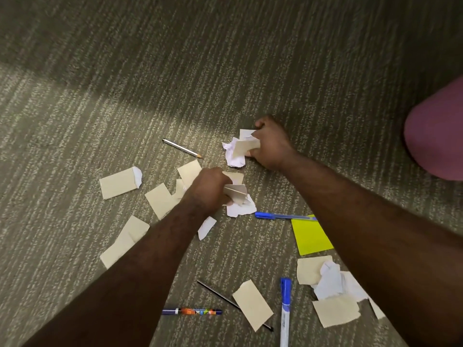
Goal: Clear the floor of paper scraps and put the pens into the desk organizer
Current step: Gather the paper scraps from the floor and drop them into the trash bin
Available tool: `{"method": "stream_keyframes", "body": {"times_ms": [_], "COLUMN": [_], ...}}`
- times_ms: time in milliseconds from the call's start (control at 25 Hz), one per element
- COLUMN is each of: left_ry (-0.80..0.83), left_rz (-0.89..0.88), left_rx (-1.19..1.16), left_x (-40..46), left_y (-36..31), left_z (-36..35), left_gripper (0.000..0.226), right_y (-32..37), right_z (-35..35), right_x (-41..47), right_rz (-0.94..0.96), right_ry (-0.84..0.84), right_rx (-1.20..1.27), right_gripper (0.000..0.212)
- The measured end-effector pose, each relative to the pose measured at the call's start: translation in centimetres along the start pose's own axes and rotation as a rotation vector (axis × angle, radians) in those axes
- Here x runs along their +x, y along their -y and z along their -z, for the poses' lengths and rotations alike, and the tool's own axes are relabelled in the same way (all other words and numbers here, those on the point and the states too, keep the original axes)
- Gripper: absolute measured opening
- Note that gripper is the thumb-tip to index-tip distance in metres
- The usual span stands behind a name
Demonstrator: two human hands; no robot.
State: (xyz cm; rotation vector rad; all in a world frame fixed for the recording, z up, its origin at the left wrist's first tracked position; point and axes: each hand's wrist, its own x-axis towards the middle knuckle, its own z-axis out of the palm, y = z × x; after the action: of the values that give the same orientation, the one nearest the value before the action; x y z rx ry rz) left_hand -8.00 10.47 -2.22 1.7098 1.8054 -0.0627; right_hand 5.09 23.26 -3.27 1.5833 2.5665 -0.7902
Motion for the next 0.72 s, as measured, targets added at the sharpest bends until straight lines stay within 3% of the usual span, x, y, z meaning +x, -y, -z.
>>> {"method": "stream_keyframes", "body": {"times_ms": [80, 200, 440, 640, 720], "left_ry": [-0.039, -0.178, -0.312, -0.054, -0.115], "left_rz": [-0.031, 0.026, 0.061, 0.029, 0.038], "left_rx": [-0.016, -0.343, -0.429, -0.272, -0.25], "left_x": [-0.4, -1.3, -0.4, 3.4, 4.1], "left_y": [0.2, 1.2, 0.7, -0.4, -0.3], "left_z": [0.1, -0.1, 1.4, 2.4, 2.4], "left_gripper": [0.019, 0.013, 0.034, 0.059, 0.049], "right_y": [-0.1, 0.0, -0.9, -2.6, -3.1], "right_z": [0.2, 0.5, 0.4, -1.2, -2.4], "right_x": [0.1, 0.6, -3.5, -9.5, -11.0], "right_rz": [0.017, 0.017, -0.254, -0.349, -0.38], "right_ry": [0.002, 0.034, -0.146, -0.226, -0.257], "right_rx": [-0.002, -0.062, 0.345, 0.492, 0.536], "right_gripper": [0.037, 0.031, 0.018, 0.018, 0.017]}}
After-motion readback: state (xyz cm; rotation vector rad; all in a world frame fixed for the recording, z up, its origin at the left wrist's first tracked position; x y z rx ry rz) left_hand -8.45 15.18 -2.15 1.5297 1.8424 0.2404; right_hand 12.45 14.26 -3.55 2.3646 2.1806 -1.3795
